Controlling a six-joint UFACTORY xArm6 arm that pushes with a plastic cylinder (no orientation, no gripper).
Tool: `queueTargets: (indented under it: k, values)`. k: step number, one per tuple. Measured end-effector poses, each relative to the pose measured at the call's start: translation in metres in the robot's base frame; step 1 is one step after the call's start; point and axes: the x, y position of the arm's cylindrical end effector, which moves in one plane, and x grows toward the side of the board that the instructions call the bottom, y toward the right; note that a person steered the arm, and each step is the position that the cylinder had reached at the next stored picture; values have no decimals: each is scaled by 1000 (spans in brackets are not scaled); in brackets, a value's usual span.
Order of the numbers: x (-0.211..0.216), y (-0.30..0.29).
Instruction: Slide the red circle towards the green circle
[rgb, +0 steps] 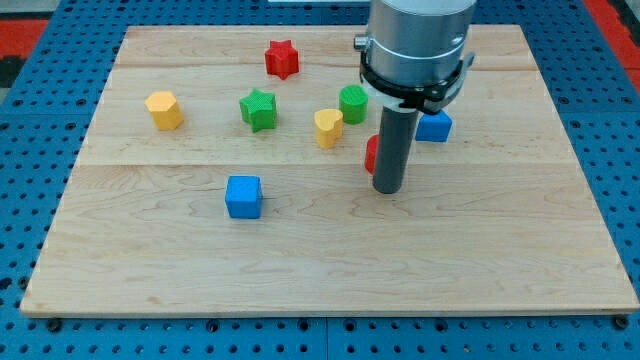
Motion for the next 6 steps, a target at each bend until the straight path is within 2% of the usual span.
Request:
queueTargets:
  k: [4,5,6]
  values:
    - [-32,-3]
    - [-2,-7]
    - [41,-40]
